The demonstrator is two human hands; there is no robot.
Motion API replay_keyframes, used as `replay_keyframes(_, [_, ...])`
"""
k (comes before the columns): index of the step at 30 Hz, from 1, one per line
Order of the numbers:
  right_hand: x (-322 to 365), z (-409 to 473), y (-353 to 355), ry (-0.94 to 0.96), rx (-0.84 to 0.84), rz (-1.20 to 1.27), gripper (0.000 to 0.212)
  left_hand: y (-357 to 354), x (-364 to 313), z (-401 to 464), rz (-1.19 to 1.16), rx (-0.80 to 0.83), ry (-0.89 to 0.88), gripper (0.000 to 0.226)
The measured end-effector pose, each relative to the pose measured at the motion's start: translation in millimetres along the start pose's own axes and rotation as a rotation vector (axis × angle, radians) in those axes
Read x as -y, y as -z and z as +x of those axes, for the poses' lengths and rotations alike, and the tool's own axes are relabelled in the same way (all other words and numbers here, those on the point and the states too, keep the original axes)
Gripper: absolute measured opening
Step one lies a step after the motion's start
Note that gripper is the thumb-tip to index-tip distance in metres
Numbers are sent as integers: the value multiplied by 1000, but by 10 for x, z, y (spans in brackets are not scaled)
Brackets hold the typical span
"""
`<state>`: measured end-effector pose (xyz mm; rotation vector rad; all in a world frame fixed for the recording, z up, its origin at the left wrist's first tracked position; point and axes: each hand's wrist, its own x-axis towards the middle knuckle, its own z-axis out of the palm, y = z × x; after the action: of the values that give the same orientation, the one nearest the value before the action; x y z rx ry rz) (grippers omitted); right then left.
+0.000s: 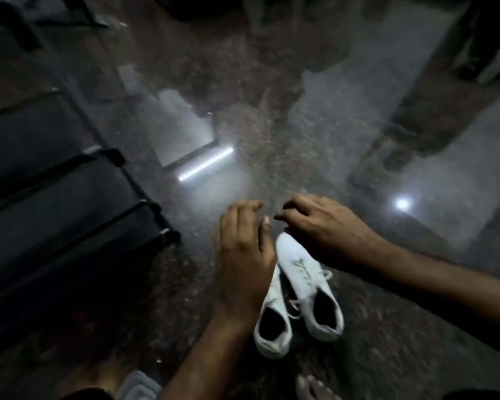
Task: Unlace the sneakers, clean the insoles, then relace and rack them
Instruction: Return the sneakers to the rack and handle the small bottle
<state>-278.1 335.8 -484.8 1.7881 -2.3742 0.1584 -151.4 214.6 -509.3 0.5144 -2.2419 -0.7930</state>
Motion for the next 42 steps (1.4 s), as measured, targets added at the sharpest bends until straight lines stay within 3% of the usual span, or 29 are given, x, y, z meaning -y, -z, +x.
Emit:
replay_keyframes(4, [-31,-1064,-737,-163,349,88,19,-653,1,-979,120,446,89,8])
replay_keyframes(7, [188,-1677,-1266,-235,547,150,22,-835,122,-1622,312,794,178,21])
replay_keyframes(11, [460,-1983,-1682,-298,642,87,46,-886,331,-2041,533,978,186,46])
replay_keyframes(13, [485,-1942,-1719,-349,653,72,38,-924,461,-2168,583,934,179,48])
replay_keyframes(17, [437,-1832,-1720,-351,588,3,28,-937,622,-2125,645,901,64,28])
replay_keyframes(21, [416,-1621,-1493,-364,437,-6,4,-845,605,-1871,519,820,49,33])
replay_keyframes(27, [199,-1056,-774,-316,321,-137,18,-598,159,-1184,293,553,160,27])
replay_keyframes(35, [326,-2,690,-241,105,-342,9,387,-169,-118,119,195,34,29])
replay_keyframes(42, [473,442,1407,-207,-284,-251,49,1092,-493,444,135,29,-110,31])
